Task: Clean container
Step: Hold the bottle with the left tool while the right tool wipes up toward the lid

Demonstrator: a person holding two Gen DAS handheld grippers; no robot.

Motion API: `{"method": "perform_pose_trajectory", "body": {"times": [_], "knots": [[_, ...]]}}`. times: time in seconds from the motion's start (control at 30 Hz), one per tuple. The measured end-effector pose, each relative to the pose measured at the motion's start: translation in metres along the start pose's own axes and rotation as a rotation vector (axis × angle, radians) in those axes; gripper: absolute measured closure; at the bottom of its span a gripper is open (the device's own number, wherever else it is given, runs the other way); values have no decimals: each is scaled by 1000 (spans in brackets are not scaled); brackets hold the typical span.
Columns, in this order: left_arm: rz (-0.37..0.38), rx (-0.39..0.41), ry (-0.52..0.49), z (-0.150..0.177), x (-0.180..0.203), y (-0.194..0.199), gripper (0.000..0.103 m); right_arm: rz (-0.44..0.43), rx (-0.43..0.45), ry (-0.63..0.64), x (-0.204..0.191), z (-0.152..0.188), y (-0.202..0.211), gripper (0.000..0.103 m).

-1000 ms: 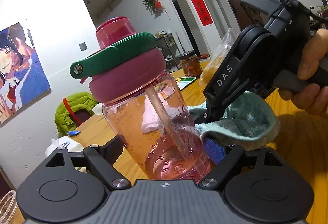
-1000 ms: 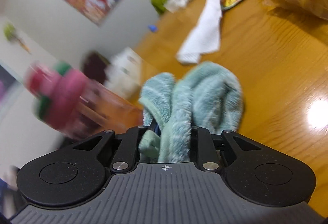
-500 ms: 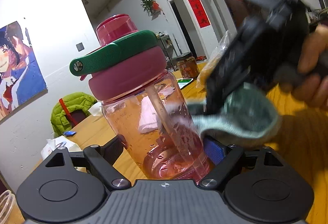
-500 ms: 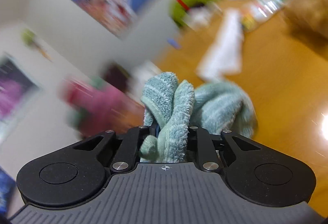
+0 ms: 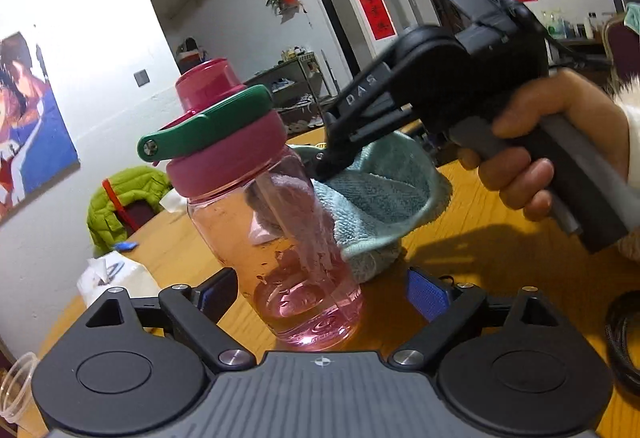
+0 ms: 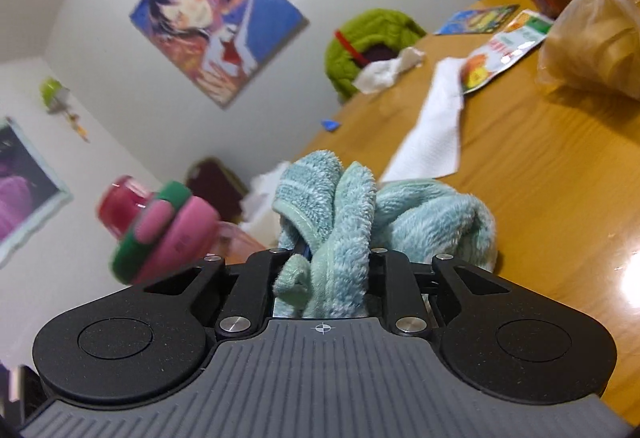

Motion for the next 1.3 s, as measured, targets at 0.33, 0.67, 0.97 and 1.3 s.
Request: {"method": "perform_pose_trajectory", "body": {"times": [0.33, 0.67, 0.97, 1.3], "knots": [[-30, 42, 0, -3, -13, -31, 17, 22, -187, 149, -16, 14, 18, 81], [-29, 53, 14, -2, -7, -24, 23, 54, -117, 139, -14, 12, 19, 81], [-30, 60, 17, -2, -4, -21, 23, -209, 5, -96, -15, -8, 34, 80], [-26, 64, 18, -3, -2, -16, 23, 159, -202, 65, 16, 27, -7, 82]]}}
Point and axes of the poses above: each gripper's, at about its wrist camera, not at the fingertips, and y roughly against the way its jaws point, x to its right, z to its underside, the point moved 9 cm from there along -y, roughly the way its jaws point, and after that the axes turned 1 degree about z, right-handed, at the moved point
